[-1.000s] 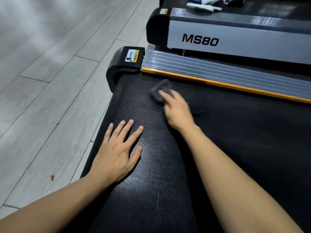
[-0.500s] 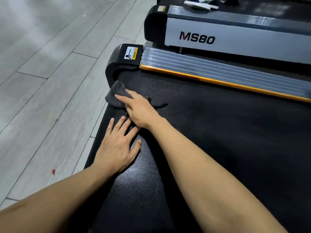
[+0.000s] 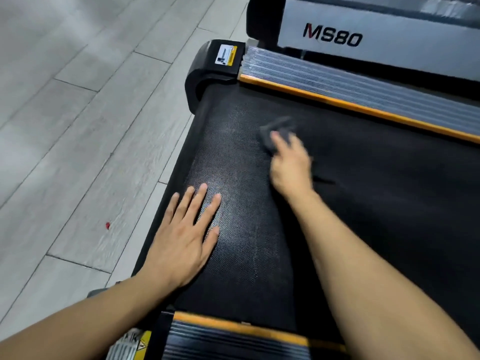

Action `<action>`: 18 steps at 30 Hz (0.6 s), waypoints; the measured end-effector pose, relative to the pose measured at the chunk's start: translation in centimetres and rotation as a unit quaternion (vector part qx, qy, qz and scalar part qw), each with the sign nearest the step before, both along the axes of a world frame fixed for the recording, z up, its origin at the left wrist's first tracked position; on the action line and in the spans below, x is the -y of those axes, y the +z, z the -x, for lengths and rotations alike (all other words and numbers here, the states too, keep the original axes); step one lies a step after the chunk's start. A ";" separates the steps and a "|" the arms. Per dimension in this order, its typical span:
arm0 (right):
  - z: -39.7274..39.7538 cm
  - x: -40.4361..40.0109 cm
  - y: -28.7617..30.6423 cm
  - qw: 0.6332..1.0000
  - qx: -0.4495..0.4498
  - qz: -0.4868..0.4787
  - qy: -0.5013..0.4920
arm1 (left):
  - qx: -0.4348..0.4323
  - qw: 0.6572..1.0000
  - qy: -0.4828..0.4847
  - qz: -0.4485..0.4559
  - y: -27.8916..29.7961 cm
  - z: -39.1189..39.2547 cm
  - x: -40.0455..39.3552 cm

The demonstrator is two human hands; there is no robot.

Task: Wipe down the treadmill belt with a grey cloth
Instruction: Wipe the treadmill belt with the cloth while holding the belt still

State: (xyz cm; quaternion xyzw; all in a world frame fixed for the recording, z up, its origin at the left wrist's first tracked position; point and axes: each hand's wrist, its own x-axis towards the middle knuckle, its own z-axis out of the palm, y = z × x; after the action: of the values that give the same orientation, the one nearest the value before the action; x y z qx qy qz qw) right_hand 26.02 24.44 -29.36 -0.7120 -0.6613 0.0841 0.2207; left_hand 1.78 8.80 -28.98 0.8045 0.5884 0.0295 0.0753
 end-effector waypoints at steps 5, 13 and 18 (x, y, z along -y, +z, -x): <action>12.6 -0.9 1.7 0.984 -0.019 0.013 0.175 | 0.001 1.000 0.004 -0.001 -0.3 -0.1 -0.1; -6.7 6.0 1.3 0.999 -0.002 0.009 -0.051 | 0.005 1.000 0.003 -0.004 0.0 -0.3 0.1; -3.5 5.8 0.9 0.994 0.002 0.009 -0.112 | -0.003 1.000 0.014 -0.004 0.2 -0.7 0.3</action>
State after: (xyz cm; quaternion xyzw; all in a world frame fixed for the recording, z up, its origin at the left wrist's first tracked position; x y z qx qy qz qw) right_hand 29.57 18.60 -28.45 -0.7840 -0.5766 0.0639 0.2211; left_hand 2.49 8.49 -28.82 0.7967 0.5995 0.0309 0.0699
